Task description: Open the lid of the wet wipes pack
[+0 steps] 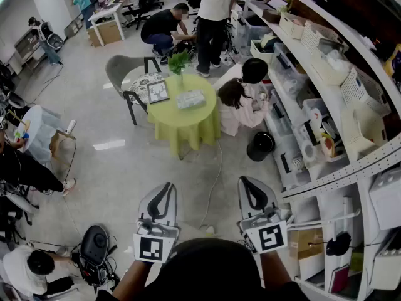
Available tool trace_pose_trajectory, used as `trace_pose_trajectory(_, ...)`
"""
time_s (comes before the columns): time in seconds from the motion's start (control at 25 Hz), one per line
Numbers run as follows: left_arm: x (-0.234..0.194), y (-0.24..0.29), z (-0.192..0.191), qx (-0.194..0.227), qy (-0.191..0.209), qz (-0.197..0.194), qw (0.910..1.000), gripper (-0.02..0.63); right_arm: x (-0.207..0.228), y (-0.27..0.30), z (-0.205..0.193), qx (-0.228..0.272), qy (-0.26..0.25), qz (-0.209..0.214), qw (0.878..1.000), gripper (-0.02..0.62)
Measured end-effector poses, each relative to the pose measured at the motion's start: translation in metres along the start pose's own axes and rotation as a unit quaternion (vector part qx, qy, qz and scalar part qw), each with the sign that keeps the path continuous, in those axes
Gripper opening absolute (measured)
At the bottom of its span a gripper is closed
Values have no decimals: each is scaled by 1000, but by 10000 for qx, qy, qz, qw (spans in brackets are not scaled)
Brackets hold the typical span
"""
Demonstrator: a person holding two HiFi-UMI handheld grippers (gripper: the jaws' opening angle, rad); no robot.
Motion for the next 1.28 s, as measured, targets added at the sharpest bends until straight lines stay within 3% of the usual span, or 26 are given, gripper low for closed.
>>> trace_pose_trajectory(0.6,8,8,-3,76,36,-95,9999,37,16,-15,-6,-44,-119,-193,9997,5)
trace_pose_trajectory(1.04,19,11,1,53,105,-115,9999,37,30,-23,-10,-16,-13,-276,9996,185)
trace_pose_trajectory(1.28,24,14,3,37,138,-93,9999,37,31,-18,-14,-40,7,-46,10000,275)
Point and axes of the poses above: the fingertips, and each gripper's own axes: y forward along the fingers, x to its right, z out of its top, the point moved 8 cm from there along -y, backward along the fingers, and after that the axes turned 4 degrees about -z, right-handed, at the moved point
